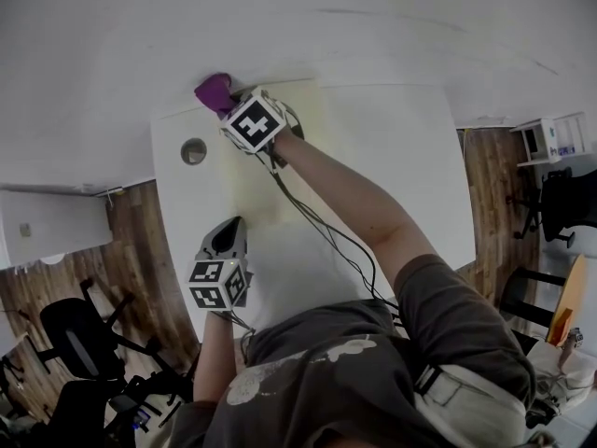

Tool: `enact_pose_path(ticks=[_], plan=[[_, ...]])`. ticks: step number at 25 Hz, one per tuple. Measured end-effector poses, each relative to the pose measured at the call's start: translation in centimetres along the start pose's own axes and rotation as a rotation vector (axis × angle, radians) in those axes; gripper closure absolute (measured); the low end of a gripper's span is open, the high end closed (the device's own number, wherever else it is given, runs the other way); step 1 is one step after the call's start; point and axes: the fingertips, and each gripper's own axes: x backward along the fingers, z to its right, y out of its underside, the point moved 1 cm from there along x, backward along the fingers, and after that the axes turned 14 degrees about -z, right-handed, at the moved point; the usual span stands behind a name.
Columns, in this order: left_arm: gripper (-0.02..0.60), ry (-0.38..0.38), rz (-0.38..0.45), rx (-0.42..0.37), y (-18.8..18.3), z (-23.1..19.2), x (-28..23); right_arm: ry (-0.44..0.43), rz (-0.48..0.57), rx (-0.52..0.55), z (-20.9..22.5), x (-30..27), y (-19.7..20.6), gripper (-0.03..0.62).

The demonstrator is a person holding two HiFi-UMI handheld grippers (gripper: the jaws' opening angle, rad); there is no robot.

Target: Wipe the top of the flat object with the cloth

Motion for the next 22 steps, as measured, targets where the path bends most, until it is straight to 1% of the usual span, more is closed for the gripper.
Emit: enact_pose_path(ticks=[2, 4, 7, 10, 16, 22], plan=[[0.586, -0.002, -0.006, -0.005, 0.0, 0.0, 0.0, -0.001, -0.016, 0.027, 0.0, -0.5, -0.2, 0.477], [0.586, 0.0, -0.007, 0.007, 0.0, -0.1, 0.0, -0.011, -0.027, 0.03, 0.1, -1.1, -0.2, 0.477], [0.586, 0.015, -0.012, 0.035, -0.1, -0.2, 0.1, -0.037, -0.053, -0.005, 0.5, -1.8, 0.3, 0.476], [0.585, 0.015, -0.015, 0.03, 0.0, -0.1, 0.0, -0.05, -0.071, -0.037, 0.6, -1.9, 0.9, 0.476], [0.586, 0.007, -0.011, 0.033, -0.1, -0.1, -0.1, -0.037, -0.069, -0.072, 1.4, -1.1, 1.6, 0.476], [0.586, 0.002, -0.011, 0.029, -0.1, 0.0, 0.0, -0.018, -0.067, -0.116, 3.1, 0.1, 3.6, 0.476]])
